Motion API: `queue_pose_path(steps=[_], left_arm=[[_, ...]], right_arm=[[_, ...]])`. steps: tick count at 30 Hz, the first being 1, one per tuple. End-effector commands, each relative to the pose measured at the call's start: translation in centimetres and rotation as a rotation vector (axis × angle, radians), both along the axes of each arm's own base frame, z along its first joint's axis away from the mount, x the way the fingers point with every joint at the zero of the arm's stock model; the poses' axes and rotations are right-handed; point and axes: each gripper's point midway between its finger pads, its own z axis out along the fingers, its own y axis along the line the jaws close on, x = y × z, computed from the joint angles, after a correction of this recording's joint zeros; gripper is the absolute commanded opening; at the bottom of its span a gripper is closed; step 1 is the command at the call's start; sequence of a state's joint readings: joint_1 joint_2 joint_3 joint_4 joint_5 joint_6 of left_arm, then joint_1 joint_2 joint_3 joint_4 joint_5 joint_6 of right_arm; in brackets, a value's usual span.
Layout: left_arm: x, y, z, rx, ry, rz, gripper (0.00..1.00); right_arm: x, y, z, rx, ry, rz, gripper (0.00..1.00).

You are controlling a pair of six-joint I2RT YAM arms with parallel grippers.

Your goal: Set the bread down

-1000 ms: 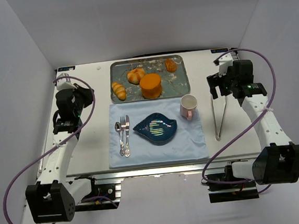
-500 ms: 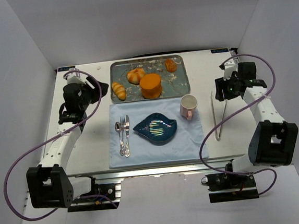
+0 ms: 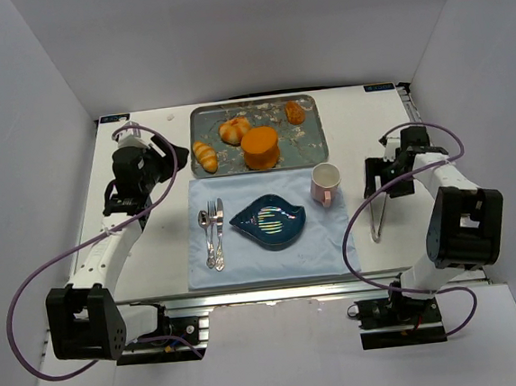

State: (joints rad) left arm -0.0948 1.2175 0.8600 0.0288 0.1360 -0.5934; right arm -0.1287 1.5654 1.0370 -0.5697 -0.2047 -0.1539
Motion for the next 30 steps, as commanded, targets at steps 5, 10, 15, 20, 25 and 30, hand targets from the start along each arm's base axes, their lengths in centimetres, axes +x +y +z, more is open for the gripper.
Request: queue_pose_path(steps=[5,10,15,20,25,30], left_arm=[[-0.4,0.3,0.8,-0.007,-0.02,0.028,0.77],[-0.5,0.4,0.4,-0.012,-0.012,0.038,0.77],[-0.6,0.5,0.2,-0.011,-0.004,0.045,0.77],[-0.8,0.6,0.0,-0.011,-0.002,0.054,0.77],[-0.8,0.6,-0.3,-0.013,0.0,0.051,0.77],[-0.6,0.6,-0.1,-0.008,-0.005,0.05,0.77]], right_arm=[[-2.2,0.0,-2.7,-0.012,0.123,-0.125,0.85],[-2.0,0.0,-4.3,-0.076,0.158,-0.161,0.84],[-1.9,-0.3,-5.6,-0.149,0.18,-0.188,0.78],[-2.8,-1.3,-6.7,-0.214,0.211,-0.2,0.7],[-4.0,-1.1,-8.0,-0.208,0.256,-0.185,0.51],[-2.0,-1.1,-6.7,-0.205,0.177,-0.148,0.21]])
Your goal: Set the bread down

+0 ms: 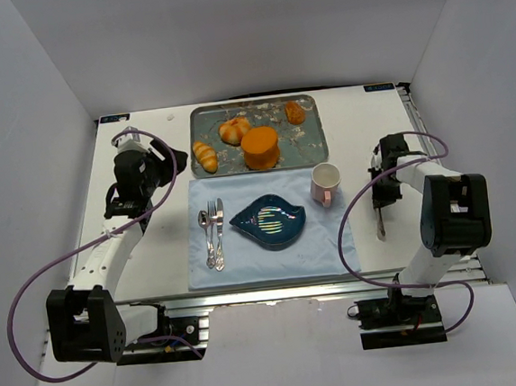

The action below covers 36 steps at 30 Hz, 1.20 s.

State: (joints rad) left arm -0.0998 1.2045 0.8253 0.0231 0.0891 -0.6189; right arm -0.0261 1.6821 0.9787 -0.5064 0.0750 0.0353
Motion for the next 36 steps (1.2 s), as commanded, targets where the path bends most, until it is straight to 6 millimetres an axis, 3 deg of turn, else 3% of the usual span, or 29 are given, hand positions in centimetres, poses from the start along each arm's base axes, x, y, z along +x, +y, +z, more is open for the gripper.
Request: queue_pose_path(steps=[1,4,5,7,9,14,17,25,36], left_arm=[[-0.1,0.0,1.1,0.001,-0.034,0.002,0.77],[0.1,-0.1,1.5,-0.002,-0.045,-0.002,0.77],[0.1,-0.1,1.5,-0.002,-0.046,-0.004,0.77],[0.3,-0.1,1.8,-0.002,-0.053,-0.004,0.77],[0.3,-0.2,2.0,-0.004,-0.059,-0.005,0.77],[0.5,-0.3,2.2,-0.019,-0.068,-0.006,0.77],[0.6,-0.4,2.7,-0.024,-0.078,-0.008,0.78],[0.8,-0.4,3.8,-0.022,-0.094,-0.009,0.78],[0.7,-0.3,4.4,-0.024,-0.105,-0.001,0.78]], right_arm=[[0.3,-0.4,-1.0,-0.017,0.002,0.022,0.16],[3.0,-0.7,1.5,-0.04,-0.107,0.114,0.0],[4.9,-0.5,3.0,-0.037,-0.185,0.144,0.0],[6.7,-0.4,6.0,-0.052,-0.29,0.234,0.0],[8.7,1.3,9.6,0.001,-0.408,0.325,0.0],[10.5,5.1,15.8,0.133,-0.587,0.537,0.01],[11.2,7.6,19.6,0.223,-0.681,0.653,0.12],[12.4,13.0,23.6,0.337,-0.737,0.832,0.25],[13.8,17.2,25.5,0.46,-0.743,0.883,0.32]])
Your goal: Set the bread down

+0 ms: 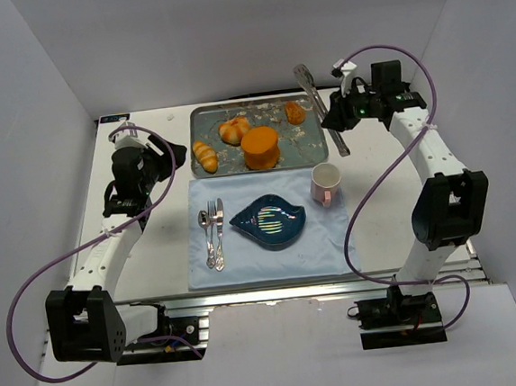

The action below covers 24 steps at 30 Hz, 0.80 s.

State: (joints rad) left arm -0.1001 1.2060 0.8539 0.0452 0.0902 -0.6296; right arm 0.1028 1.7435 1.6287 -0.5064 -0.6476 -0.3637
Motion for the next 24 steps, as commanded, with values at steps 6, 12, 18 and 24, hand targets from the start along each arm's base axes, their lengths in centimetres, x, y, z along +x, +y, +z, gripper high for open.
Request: queue_pose_path(steps=[6,12,18,24], left_arm=[[0.0,-0.1,2.4,-0.011,-0.056,-0.002,0.78],[0.2,-0.4,2.3,-0.023,-0.058,-0.012,0.78],[0.2,-0.4,2.3,-0.021,-0.057,-0.012,0.78],[0.1,-0.4,2.2,-0.027,-0.059,-0.009,0.78]], right_arm=[[0.6,2.3,3.6,0.1,-0.018,0.047,0.34],[0.9,3.6,4.4,0.138,0.001,0.057,0.36],[1.4,4.3,4.0,0.123,0.008,0.057,0.37],[1.5,4.8,3.9,0.103,0.004,0.061,0.37]])
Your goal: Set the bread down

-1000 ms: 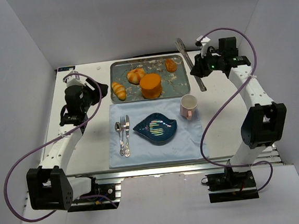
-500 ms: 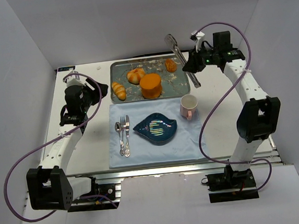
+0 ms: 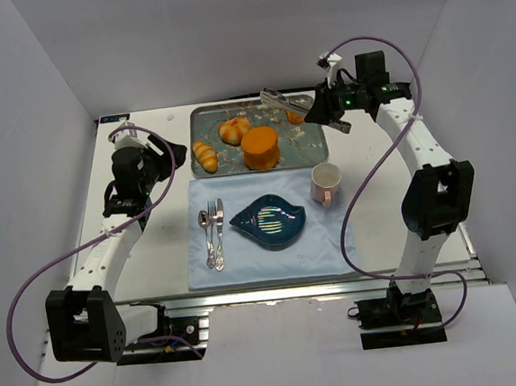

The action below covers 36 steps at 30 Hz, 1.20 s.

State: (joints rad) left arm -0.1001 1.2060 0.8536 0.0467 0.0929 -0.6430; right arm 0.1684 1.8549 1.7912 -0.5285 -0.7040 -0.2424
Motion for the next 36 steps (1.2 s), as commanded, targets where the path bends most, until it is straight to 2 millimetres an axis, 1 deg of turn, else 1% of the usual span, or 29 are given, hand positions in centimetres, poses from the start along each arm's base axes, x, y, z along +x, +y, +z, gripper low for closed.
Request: queue_pose_path(steps=[1,4,9,12,19,22,31,36], left_arm=[[0.1,-0.3,2.0,-0.013,-0.057,-0.009,0.78],[0.1,-0.3,2.1,-0.015,-0.06,-0.008,0.78],[0.0,-0.2,2.1,-0.01,-0.059,-0.009,0.78],[-0.2,-0.2,2.1,-0.008,-0.061,-0.006,0.78],[-0.9,0.1,1.9,-0.005,-0.065,0.001,0.78],[-1.2,0.1,1.7,-0.006,-0.063,0.003,0.78],[-1.9,0.3,1.4,0.003,-0.062,0.009,0.78],[-2.1,0.3,1.4,-0.002,-0.065,0.01,0.79]], right_arm=[[0.6,0.4,2.3,-0.004,-0.069,0.006,0.37],[0.4,0.7,1.9,-0.045,-0.08,0.014,0.36],[-0.3,1.7,0.8,-0.183,-0.155,0.073,0.36],[-1.1,2.7,-0.6,-0.29,-0.185,0.113,0.36],[-3.1,4.4,-1.8,-0.428,-0.253,0.225,0.36],[-4.0,5.1,-2.8,-0.491,-0.265,0.268,0.36],[-5.0,5.8,-4.6,-0.577,-0.274,0.302,0.38],[-5.4,5.8,-4.9,-0.594,-0.271,0.308,0.4]])
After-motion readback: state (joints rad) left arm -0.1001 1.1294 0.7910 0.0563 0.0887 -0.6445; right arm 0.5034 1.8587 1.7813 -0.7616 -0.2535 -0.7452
